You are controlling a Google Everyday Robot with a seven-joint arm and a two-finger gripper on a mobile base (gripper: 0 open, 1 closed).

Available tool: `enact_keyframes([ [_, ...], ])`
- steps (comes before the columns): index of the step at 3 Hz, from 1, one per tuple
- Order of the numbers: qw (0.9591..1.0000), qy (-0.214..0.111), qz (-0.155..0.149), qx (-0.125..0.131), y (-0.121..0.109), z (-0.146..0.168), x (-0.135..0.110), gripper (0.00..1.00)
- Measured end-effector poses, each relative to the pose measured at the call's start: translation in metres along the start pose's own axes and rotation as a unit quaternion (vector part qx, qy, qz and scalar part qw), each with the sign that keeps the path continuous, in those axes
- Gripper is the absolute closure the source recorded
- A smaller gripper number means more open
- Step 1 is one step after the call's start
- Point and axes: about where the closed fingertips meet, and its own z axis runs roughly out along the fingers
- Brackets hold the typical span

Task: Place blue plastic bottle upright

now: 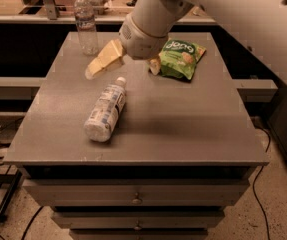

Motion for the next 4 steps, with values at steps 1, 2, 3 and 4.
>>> enact_keyframes([
  [1,0.9995,0.006,0.029,0.01,-0.004,0.019,-0.005,0.0],
  [2,0.9985,0.022,0.046,0.018,-0.007,0.039,-0.007,0.0],
  [3,0.9969,0.045,0.062,0.017,-0.01,0.065,-0.007,0.02],
  [4,0.996,0.057,0.067,0.016,-0.01,0.078,-0.008,0.23],
])
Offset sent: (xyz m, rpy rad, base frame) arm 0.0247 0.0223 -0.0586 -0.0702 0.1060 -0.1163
